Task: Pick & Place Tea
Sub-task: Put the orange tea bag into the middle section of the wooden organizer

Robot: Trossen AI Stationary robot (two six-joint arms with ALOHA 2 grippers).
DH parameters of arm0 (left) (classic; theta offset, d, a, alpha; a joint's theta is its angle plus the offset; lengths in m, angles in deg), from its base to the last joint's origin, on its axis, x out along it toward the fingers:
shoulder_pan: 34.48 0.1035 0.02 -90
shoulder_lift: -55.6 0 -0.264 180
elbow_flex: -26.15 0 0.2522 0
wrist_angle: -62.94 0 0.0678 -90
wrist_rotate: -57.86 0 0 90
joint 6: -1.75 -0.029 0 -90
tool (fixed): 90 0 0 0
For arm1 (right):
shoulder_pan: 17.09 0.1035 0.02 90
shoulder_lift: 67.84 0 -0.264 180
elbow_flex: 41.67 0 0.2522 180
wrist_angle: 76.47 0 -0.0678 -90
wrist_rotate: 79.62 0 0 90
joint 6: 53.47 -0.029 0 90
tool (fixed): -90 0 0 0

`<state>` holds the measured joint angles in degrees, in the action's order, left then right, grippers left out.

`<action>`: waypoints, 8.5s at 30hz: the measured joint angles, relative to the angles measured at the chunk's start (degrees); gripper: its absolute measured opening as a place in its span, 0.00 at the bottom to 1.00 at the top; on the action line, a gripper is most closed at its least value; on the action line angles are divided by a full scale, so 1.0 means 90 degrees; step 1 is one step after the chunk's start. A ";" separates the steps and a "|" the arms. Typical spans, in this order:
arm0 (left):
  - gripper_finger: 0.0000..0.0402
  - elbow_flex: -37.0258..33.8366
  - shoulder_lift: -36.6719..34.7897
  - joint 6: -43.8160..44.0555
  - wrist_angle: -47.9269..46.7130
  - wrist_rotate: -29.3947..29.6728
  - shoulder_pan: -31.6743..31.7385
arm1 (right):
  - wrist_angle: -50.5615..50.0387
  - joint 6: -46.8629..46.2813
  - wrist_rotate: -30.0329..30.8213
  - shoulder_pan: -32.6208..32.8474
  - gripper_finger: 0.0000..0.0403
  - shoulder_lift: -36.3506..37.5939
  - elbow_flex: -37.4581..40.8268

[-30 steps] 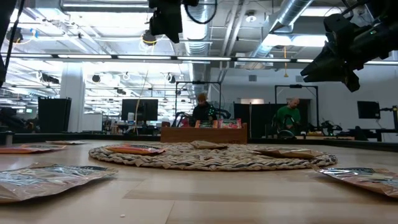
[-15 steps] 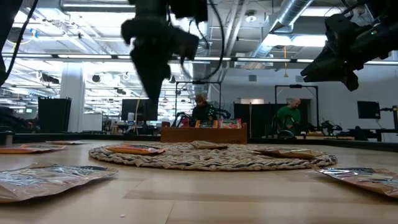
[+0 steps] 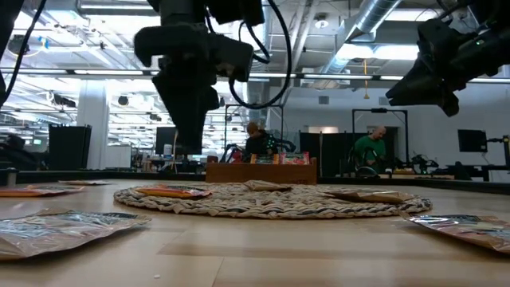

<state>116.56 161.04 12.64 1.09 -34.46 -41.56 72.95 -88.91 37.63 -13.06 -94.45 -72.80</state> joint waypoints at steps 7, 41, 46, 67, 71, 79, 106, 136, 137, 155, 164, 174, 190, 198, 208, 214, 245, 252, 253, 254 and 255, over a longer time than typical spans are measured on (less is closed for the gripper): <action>0.38 -0.0002 0.0372 0.0008 0.0204 0.0046 -0.0089 | -0.0136 -0.0005 -0.0002 0.0000 0.23 0.0000 0.0002; 0.27 -0.0042 0.0787 0.0076 0.0267 0.0350 -0.0091 | -0.0131 -0.0007 -0.0041 0.0005 0.23 0.0000 0.0002; 0.27 -0.0179 0.0787 0.0180 0.0378 0.0131 -0.0091 | -0.0131 -0.0007 -0.0044 0.0007 0.23 0.0000 0.0002; 0.10 -0.0279 0.0775 0.0274 0.0548 0.0002 -0.0089 | -0.0131 -0.0007 -0.0046 0.0007 0.23 0.0000 0.0002; 0.04 -0.0279 0.0775 0.0274 0.0557 0.0073 -0.0089 | -0.0131 -0.0010 -0.0048 0.0007 0.23 0.0000 0.0002; 0.00 -0.0286 0.0683 0.0274 0.0487 0.0167 -0.0089 | -0.0130 -0.0010 -0.0046 0.0007 0.23 0.0000 0.0002; 0.00 0.3544 0.0559 -0.2443 -0.2111 0.3384 0.0866 | -0.0121 -0.0010 -0.0041 0.0007 0.23 0.0002 0.0002; 0.00 0.3580 0.1352 -0.6020 -0.0164 0.2722 0.3040 | -0.0122 -0.0237 -0.0032 0.0007 0.23 0.0002 0.0002; 0.00 0.3580 0.1418 -0.6089 -0.0104 0.2685 0.3085 | -0.0123 -0.0235 -0.0034 0.0007 0.23 0.0000 0.0002; 0.00 0.3580 0.1846 -0.5965 -0.0025 0.2189 0.3289 | -0.0315 -0.0228 -0.0030 0.0007 0.23 0.0000 0.0002; 0.00 0.3580 0.1849 -0.5896 -0.0021 0.2033 0.3312 | -0.0321 -0.0228 -0.0031 0.0007 0.23 0.0001 0.0002; 0.00 0.3577 0.2173 -0.5905 -0.0057 0.2139 0.3364 | -0.0316 -0.0231 -0.0034 0.0007 0.23 0.0000 0.0002; 0.00 0.3577 0.2256 -0.6106 0.0498 0.2297 0.3372 | -0.0318 -0.0233 -0.0034 0.0007 0.23 0.0002 0.0002; 0.00 0.3577 0.2256 -0.6137 0.0401 0.2307 0.3372 | -0.0318 -0.0233 -0.0036 0.0007 0.23 0.0002 0.0002; 0.00 0.3577 0.2256 -0.6071 0.0381 0.2299 0.3360 | -0.0318 -0.0232 -0.0041 0.0007 0.23 0.0002 0.0002; 0.00 0.3577 0.2256 -0.5976 0.0378 0.2288 0.3357 | -0.0316 -0.0233 -0.0042 0.0007 0.23 0.0002 0.0002; 0.26 0.3585 0.1259 -0.3566 -0.1335 0.3491 0.2827 | -0.0318 -0.0233 -0.0053 0.0007 0.23 0.0000 0.0002; 0.26 0.3585 0.0567 -0.0592 -0.3851 0.0541 0.2442 | -0.0329 -0.0232 -0.0051 0.0007 0.23 0.0002 0.0002; 0.26 0.3584 0.0513 -0.0353 -0.4159 0.0349 0.2375 | -0.0331 -0.0231 -0.0051 0.0007 0.23 0.0002 0.0002; 0.26 0.3580 0.0490 -0.0158 -0.4420 0.0235 0.2302 | -0.0333 -0.0231 -0.0051 0.0007 0.23 0.0002 0.0002; 0.26 0.3580 0.0483 0.0008 -0.4634 0.0227 0.2218 | -0.0342 -0.0231 -0.0051 0.0007 0.23 0.0002 0.0002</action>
<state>148.77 165.39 12.72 -40.62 -32.42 -21.60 69.88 -90.99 37.17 -12.99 -94.43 -72.77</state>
